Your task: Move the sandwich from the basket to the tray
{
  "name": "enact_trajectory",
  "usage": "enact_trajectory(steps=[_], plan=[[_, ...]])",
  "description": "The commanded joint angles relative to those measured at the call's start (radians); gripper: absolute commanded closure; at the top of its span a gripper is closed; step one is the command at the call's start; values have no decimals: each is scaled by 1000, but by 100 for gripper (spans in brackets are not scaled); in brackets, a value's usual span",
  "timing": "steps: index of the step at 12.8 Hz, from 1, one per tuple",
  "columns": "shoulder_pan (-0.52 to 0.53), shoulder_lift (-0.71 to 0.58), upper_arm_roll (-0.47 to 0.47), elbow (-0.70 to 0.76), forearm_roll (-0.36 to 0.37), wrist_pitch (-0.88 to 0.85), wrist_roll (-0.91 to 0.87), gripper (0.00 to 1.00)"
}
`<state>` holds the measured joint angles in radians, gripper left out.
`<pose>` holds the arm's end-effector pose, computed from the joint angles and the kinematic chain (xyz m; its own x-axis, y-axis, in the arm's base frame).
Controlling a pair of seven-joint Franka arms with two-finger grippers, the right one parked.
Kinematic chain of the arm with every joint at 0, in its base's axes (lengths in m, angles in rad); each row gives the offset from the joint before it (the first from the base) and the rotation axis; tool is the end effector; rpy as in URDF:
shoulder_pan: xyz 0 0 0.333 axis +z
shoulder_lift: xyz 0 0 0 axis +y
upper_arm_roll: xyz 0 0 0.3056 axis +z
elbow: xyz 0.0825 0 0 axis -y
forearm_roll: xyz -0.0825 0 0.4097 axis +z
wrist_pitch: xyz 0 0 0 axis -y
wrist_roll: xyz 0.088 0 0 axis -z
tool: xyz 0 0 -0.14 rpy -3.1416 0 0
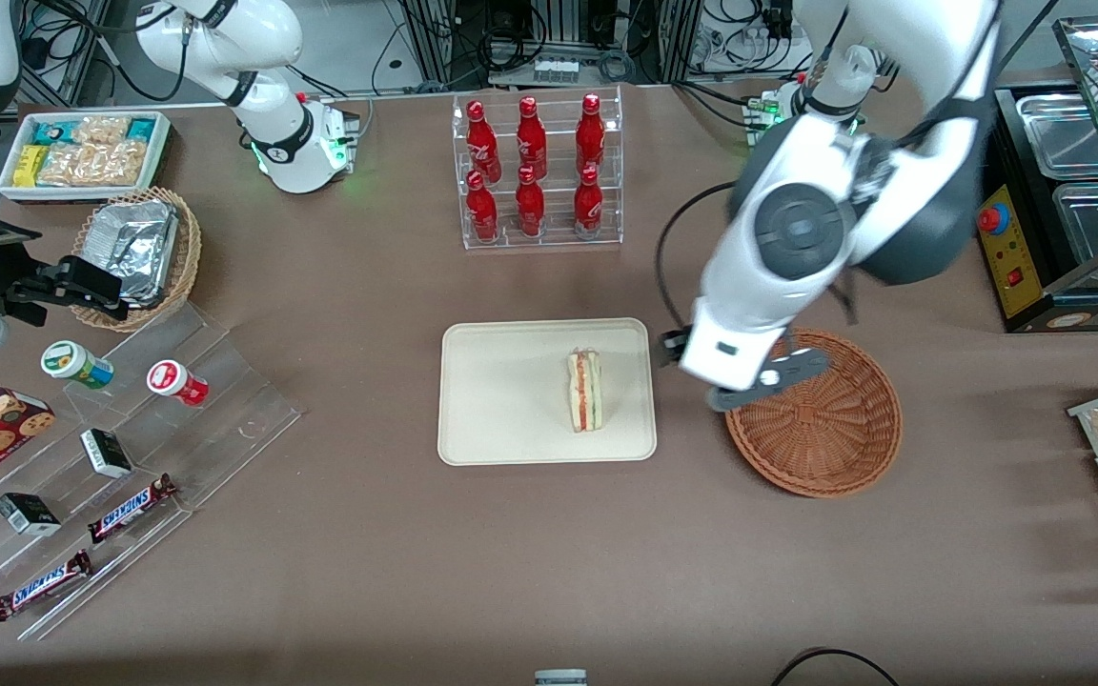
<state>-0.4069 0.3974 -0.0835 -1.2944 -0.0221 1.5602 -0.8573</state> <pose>0.6022 -0.3152 0.4659 0.9226 0.3647 -0.1260 0.3595 -0.9310 -0.0627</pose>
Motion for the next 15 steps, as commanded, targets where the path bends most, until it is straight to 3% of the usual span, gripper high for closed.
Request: enact_trajectory(steps=[1,7,11,15], plan=[[71,-86,-7,-34,-4,-92,78,1],[246,-205,-4,-42,4,-218,315,1],[384,-296,-1,-52,5,-307,565,1],[471,-386,1,-149,10,-344,802,1]])
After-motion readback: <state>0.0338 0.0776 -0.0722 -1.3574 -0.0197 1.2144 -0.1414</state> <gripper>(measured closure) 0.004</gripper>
